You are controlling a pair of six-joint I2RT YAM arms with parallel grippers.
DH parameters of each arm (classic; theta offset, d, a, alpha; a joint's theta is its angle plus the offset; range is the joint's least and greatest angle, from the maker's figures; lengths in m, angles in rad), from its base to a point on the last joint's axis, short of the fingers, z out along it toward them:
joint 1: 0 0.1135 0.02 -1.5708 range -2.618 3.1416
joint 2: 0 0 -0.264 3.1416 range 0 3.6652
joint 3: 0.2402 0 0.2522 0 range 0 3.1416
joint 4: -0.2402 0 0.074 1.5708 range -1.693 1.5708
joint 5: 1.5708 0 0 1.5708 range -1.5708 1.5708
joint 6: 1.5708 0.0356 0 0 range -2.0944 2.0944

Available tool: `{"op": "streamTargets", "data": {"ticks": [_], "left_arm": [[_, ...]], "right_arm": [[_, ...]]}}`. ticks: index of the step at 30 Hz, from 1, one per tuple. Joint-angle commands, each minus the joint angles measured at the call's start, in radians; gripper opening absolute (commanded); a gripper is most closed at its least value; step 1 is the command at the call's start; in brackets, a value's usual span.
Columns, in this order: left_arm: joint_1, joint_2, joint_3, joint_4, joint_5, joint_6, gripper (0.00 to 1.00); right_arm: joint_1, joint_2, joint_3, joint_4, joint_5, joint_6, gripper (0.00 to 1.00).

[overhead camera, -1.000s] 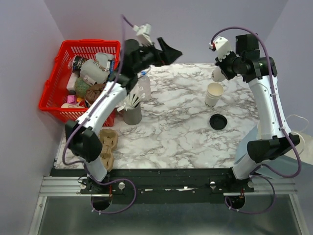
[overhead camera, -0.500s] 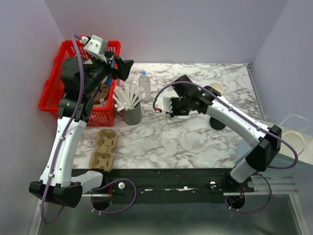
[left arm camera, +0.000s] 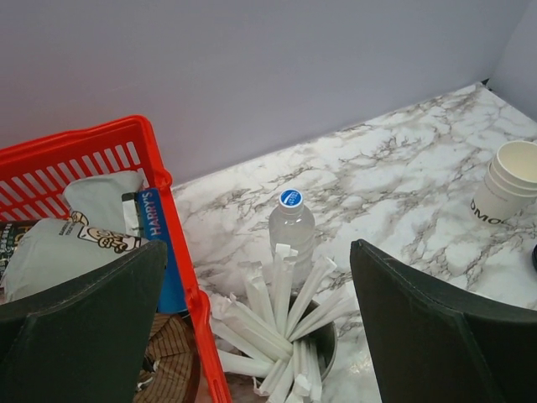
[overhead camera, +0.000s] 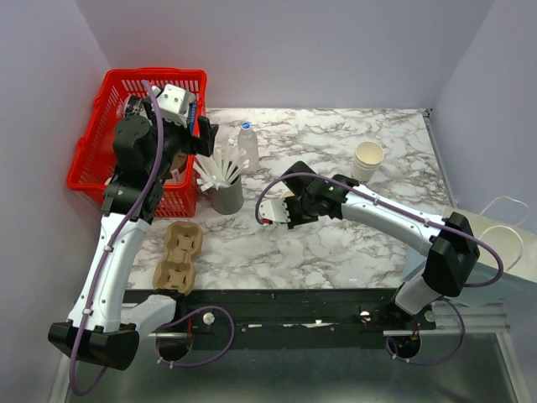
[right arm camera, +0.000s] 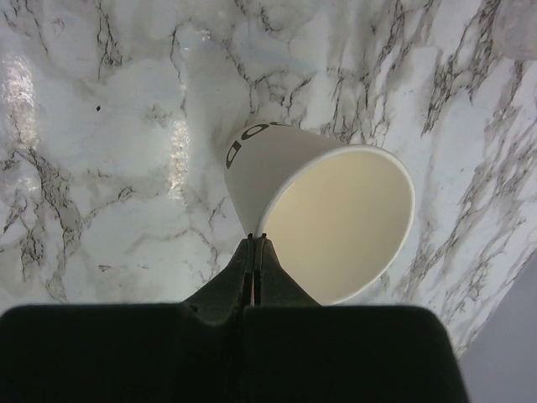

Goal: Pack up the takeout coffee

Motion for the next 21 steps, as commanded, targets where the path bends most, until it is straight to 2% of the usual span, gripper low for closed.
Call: {"op": "streamTargets", "data": {"ticks": [1, 5, 6, 7, 10, 13, 17, 20, 21], "left_arm": [[0.008, -0.010, -0.013, 0.011, -0.030, 0.010, 0.99], [0.008, 0.003, -0.007, 0.017, -0.019, -0.004, 0.99], [0.010, 0.007, -0.006, 0.020, -0.018, -0.005, 0.99], [0.010, 0.010, -0.004, 0.022, -0.015, -0.004, 0.99], [0.013, 0.014, -0.001, 0.026, -0.009, -0.004, 0.99], [0.018, 0.016, 0.002, 0.031, -0.001, -0.004, 0.99], [0.027, 0.025, 0.019, 0.037, 0.016, -0.004, 0.99], [0.033, 0.036, 0.034, 0.039, 0.056, -0.004, 0.99], [0.036, 0.039, 0.040, 0.037, 0.077, -0.033, 0.99]], "right_arm": [[0.003, -0.035, -0.074, 0.068, 0.043, 0.006, 0.01], [0.003, -0.046, -0.108, 0.083, 0.034, 0.028, 0.01], [0.003, -0.049, -0.109, 0.082, 0.035, 0.037, 0.04], [0.003, -0.052, -0.106, 0.080, 0.038, 0.039, 0.14], [0.001, -0.075, -0.100, 0.059, 0.050, 0.046, 0.34], [-0.002, -0.133, -0.091, 0.045, 0.046, 0.074, 0.42], [-0.049, -0.201, -0.054, 0.013, 0.032, 0.170, 0.45], [-0.182, -0.199, -0.031, -0.079, -0.055, 0.269, 0.43], [-0.263, -0.192, -0.036, -0.102, -0.071, 0.287, 0.42]]}}
